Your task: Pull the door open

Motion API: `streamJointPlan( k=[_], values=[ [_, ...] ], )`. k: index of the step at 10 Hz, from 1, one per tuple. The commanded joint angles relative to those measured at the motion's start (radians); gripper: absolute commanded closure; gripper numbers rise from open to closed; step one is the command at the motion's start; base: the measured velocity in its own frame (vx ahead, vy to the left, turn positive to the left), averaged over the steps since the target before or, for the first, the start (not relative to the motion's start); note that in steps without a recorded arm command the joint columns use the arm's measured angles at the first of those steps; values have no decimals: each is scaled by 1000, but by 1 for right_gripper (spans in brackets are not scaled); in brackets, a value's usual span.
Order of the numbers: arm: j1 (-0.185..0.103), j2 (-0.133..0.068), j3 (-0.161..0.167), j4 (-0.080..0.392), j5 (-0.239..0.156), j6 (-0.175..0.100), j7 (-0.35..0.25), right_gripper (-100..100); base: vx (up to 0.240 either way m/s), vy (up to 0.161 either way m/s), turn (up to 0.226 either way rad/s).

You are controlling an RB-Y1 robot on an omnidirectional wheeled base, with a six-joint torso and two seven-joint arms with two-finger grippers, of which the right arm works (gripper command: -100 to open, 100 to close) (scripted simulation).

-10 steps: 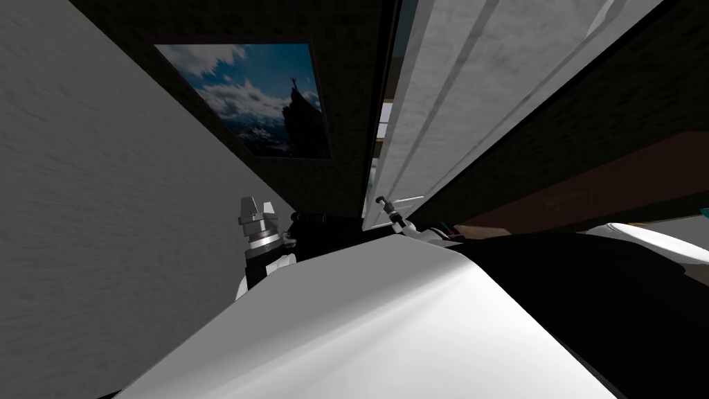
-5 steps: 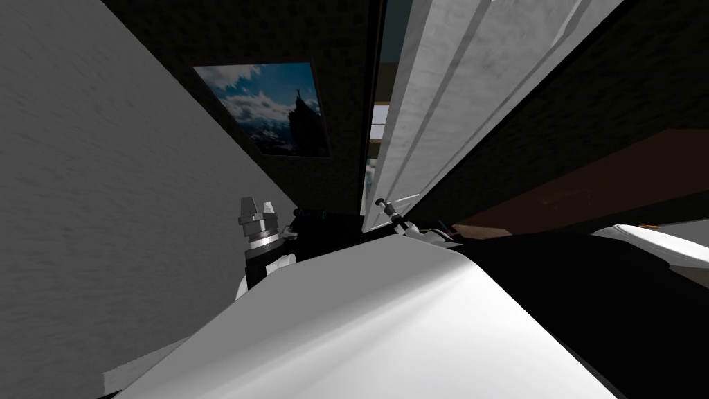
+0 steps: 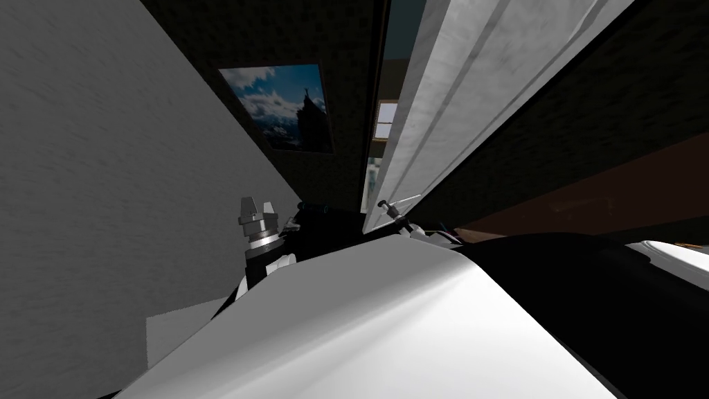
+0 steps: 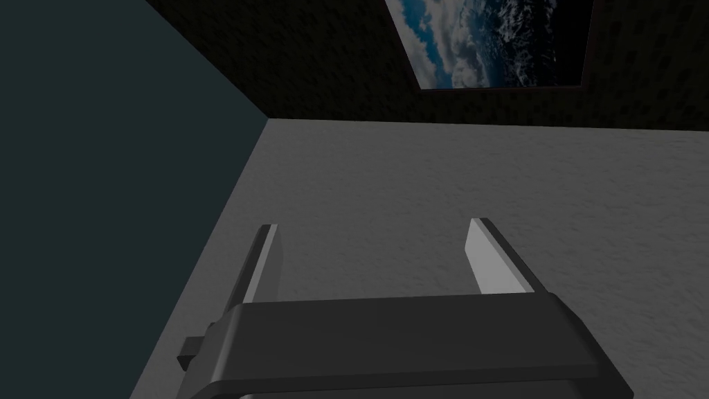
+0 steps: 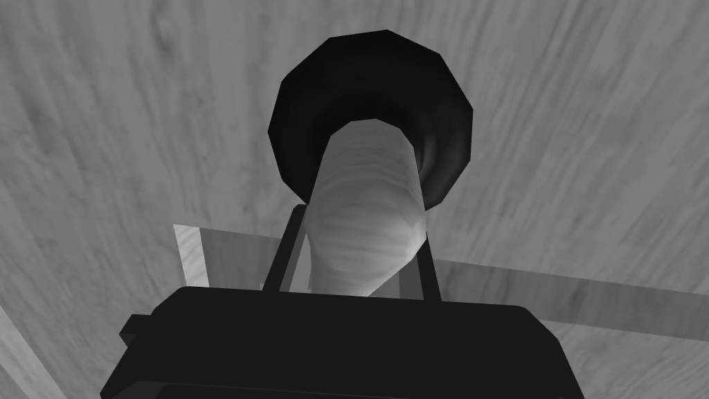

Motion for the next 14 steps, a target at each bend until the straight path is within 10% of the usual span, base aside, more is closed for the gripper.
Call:
streamJointPlan(
  k=[1, 8, 14],
  values=[
    [11, -13, 10, 13, 1, -33, -10, 100, -172, -76, 110],
    [39, -33, 28, 8, 3, -70, -29, 100, -73, -39, 49],
    [78, -64, 43, 57, -11, -172, -48, 100, -178, -94, 183]
  ],
)
